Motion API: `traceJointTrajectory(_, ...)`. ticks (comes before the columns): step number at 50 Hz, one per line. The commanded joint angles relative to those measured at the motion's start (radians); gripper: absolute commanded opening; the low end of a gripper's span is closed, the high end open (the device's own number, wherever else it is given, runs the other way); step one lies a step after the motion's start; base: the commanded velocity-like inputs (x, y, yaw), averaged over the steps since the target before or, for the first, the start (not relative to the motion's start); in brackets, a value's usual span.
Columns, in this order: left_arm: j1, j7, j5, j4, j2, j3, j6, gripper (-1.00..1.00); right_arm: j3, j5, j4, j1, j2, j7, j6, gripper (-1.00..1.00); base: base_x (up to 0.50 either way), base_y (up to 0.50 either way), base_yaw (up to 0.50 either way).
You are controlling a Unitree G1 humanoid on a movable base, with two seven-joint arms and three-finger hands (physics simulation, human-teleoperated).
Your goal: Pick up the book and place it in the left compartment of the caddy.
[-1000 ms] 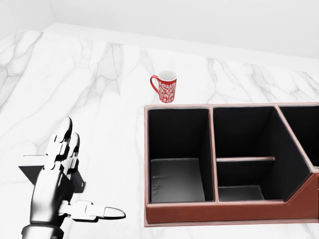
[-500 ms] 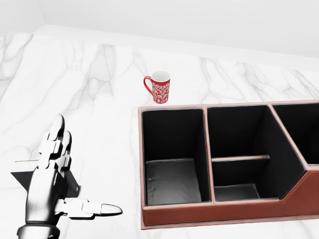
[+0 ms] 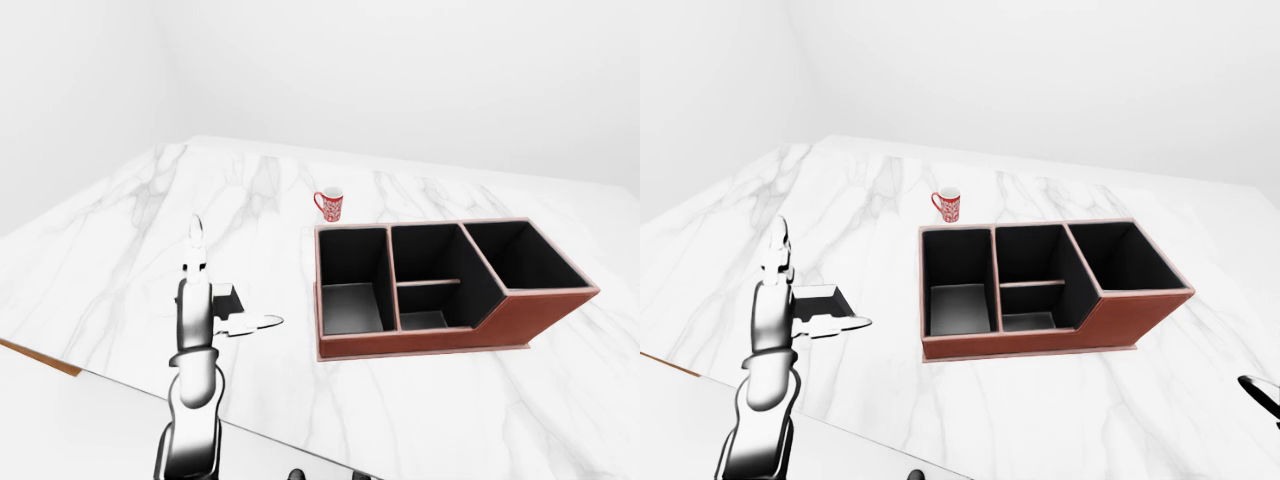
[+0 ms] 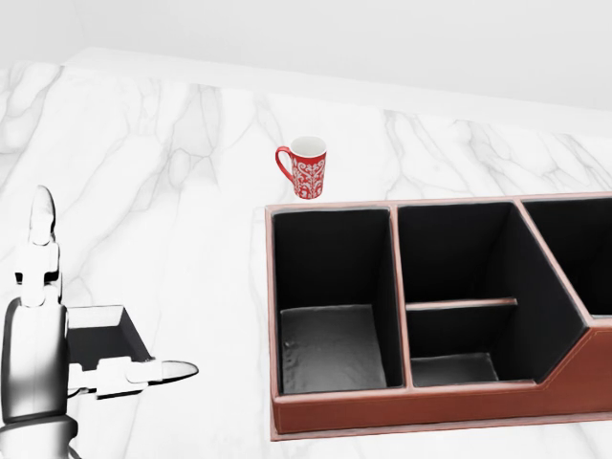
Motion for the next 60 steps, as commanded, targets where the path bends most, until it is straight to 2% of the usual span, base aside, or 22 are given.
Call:
traceJointTrajectory(1,-0.014,0.088,0.19,-0.02,0.022,0.029,0.023,1.0,0.0,-0.003,-0.002,0.001,0.001,0.0,0.0,1.0,0.0,0.0,0.0)
traceJointTrajectory(3,-0.014,0.095,0.213,-0.02,0.023,0.03,0.017,1.0,0.001,-0.006,0.0,0.0,0.002,0.001,0.0,1.0,0.0,0.0,0.0)
traceJointTrajectory(4,-0.005,0.203,0.408,-0.04,0.044,0.024,-0.003,1.0,0.0,-0.005,-0.001,0.001,0.002,0.001,0.0,1.0,0.0,0.0,0.0)
traceJointTrajectory(5,0.003,0.214,0.447,-0.047,0.044,0.018,-0.019,1.0,-0.001,-0.004,-0.001,0.001,0.002,0.0,0.0,1.0,0.0,0.0,0.0)
traceJointTrajectory(7,0.007,0.229,0.498,-0.07,0.029,0.021,-0.006,1.0,0.0,-0.007,0.002,-0.001,0.001,0.0,0.0,1.0,0.0,0.0,0.0)
traceJointTrajectory(8,0.007,0.236,0.522,-0.067,0.029,0.018,-0.009,1.0,0.001,-0.007,0.002,-0.001,0.001,0.0,0.0,1.0,0.0,0.0,0.0)
traceJointTrajectory(9,0.017,0.265,0.608,-0.079,0.032,0.004,-0.008,1.0,0.0,-0.006,0.001,0.0,0.001,-0.001,0.0,1.0,0.0,0.0,0.0)
traceJointTrajectory(12,0.024,0.289,0.692,-0.083,0.027,-0.006,-0.003,1.0,0.0,-0.007,0.001,0.0,0.002,0.001,0.0,1.0,0.0,0.0,0.0)
traceJointTrajectory(14,0.027,0.297,0.765,-0.102,0.025,-0.016,0.014,1.0,0.004,-0.013,0.008,-0.002,0.003,0.004,0.0,1.0,0.0,0.0,0.0)
traceJointTrajectory(21,0.025,0.301,0.808,-0.081,0.029,-0.024,0.02,1.0,0.002,-0.008,0.005,0.0,0.001,0.001,0.0,1.0,0.0,0.0,0.0)
traceJointTrajectory(24,0.026,0.312,0.871,-0.07,0.038,-0.034,0.017,1.0,0.0,-0.009,0.012,-0.004,-0.002,-0.011,0.0,1.0,0.0,0.0,0.0)
traceJointTrajectory(25,0.027,0.297,0.887,-0.088,0.033,-0.039,0.027,1.0,-0.002,-0.019,0.01,-0.004,-0.001,-0.014,0.0,1.0,0.0,0.0,0.0)
traceJointTrajectory(28,0.029,0.29,0.929,-0.086,0.037,-0.046,0.032,1.0,-0.002,-0.01,0.009,-0.004,-0.003,-0.017,0.0,1.0,0.0,0.0,0.0)
traceJointTrajectory(29,0.03,0.289,0.971,-0.074,0.045,-0.05,0.035,1.0,-0.001,-0.012,0.006,-0.003,-0.002,-0.017,0.0,1.0,0.0,0.0,0.0)
traceJointTrajectory(39,0.039,0.284,1.057,-0.044,0.052,-0.065,0.031,1.0,0.007,-0.026,0.017,-0.006,0.0,-0.012,0.0,1.0,0.0,0.0,0.0)
traceJointTrajectory(40,0.047,0.259,1.089,-0.025,0.067,-0.087,0.006,1.0,0.007,-0.026,0.013,-0.005,-0.002,-0.017,0.0,1.0,0.0,0.0,0.0)
traceJointTrajectory(41,0.047,0.258,1.092,-0.024,0.066,-0.087,0.003,1.0,0.006,-0.026,0.013,-0.005,-0.002,-0.017,0.0,1.0,0.0,0.0,0.0)
traceJointTrajectory(44,0.047,0.257,1.093,-0.024,0.065,-0.086,0.001,1.0,0.006,-0.026,0.013,-0.005,-0.002,-0.017,0.0,1.0,0.0,0.0,0.0)
traceJointTrajectory(45,0.057,0.257,1.15,-0.012,0.061,-0.106,0.011,1.0,0.01,-0.044,0.017,-0.01,-0.003,-0.026,0.0,1.0,0.0,0.0,0.0)
traceJointTrajectory(60,0.065,0.254,1.16,-0.013,0.059,-0.112,0.013,1.0,0.005,-0.027,0.005,-0.01,-0.009,-0.047,0.0,1.0,0.0,0.0,0.0)
